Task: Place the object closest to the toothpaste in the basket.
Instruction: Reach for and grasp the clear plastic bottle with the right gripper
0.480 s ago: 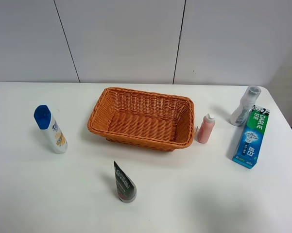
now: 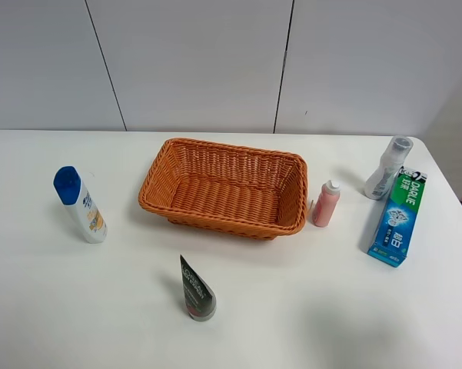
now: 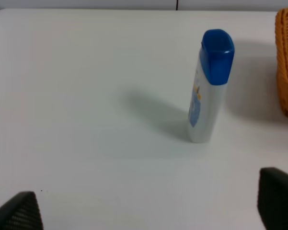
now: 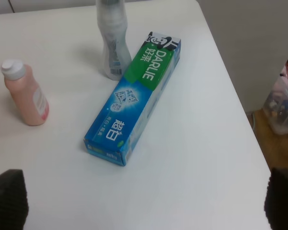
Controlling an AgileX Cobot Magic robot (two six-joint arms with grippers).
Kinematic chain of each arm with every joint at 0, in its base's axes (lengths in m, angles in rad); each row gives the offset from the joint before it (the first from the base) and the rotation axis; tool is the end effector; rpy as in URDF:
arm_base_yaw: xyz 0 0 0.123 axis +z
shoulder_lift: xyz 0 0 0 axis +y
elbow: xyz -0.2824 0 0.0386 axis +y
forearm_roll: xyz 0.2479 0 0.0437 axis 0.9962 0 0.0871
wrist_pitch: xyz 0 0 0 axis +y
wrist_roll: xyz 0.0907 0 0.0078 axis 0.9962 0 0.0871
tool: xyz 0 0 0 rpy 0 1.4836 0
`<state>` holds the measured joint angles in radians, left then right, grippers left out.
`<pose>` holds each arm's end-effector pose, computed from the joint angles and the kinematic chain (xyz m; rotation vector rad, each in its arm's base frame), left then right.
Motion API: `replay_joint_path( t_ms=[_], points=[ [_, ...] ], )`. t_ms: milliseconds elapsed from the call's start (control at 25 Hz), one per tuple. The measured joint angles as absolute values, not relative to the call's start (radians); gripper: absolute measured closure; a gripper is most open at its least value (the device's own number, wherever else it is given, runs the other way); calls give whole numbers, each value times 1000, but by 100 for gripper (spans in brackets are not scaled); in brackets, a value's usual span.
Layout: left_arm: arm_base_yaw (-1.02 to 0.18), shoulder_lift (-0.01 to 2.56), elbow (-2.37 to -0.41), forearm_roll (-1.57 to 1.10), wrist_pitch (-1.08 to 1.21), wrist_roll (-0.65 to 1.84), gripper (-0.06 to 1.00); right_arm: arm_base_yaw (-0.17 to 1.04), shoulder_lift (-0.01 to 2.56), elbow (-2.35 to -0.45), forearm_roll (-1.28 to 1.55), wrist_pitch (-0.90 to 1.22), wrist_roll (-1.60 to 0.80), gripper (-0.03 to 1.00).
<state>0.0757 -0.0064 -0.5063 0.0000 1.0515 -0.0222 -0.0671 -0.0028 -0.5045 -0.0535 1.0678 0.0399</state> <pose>-0.0062 -0.0005 0.2796 -0.0990 2.0201 0.0339 -0.0064 -0.0038 0.2779 0.1122 2.0408 -0.0810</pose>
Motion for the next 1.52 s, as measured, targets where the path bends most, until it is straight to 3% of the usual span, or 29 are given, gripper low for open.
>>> replay_joint_path(
  t_ms=[240,760,1160,1520],
  points=[
    [76,-6,-506,0,1052,-22,5,-67,51,-543,-56,1062,38,-3],
    [76,-6,-506,0,1052,-22,5,58,658,-653,-230,904,0,-3],
    [76,-6,-506,0,1052,-22,5,42,1090,-626,-241,349,-40,-3],
    [76,-6,-506,0,1052,-22,5,-172,1291,-495,-257,-110,-42,-3]
  ],
)
